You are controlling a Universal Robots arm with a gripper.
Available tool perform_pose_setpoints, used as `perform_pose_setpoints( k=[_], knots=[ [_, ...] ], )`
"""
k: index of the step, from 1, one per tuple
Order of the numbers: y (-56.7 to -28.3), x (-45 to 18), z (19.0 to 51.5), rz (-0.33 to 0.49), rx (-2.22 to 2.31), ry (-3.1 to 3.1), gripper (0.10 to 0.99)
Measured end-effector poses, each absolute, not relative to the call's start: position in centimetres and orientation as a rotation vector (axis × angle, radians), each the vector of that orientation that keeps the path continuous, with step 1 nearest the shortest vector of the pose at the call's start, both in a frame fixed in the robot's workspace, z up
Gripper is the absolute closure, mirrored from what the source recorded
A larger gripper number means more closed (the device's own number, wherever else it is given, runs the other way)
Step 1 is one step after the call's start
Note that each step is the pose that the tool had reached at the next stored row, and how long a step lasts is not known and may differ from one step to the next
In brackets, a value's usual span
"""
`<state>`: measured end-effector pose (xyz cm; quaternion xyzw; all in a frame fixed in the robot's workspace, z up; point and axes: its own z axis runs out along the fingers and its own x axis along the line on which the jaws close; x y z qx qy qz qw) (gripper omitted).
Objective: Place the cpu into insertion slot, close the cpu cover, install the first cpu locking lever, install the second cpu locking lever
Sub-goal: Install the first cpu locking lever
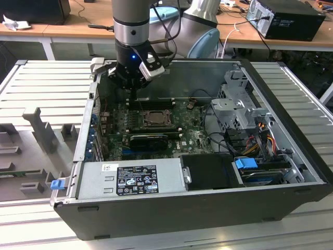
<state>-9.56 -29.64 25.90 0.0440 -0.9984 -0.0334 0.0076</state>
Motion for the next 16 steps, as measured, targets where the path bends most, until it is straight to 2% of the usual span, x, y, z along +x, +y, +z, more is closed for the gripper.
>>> perform_pose_setpoints(
  k=[16],
  knots=[
    [-29.6, -6.2, 25.8, -0.104, 0.138, -3.122, 0.980]
  ],
)
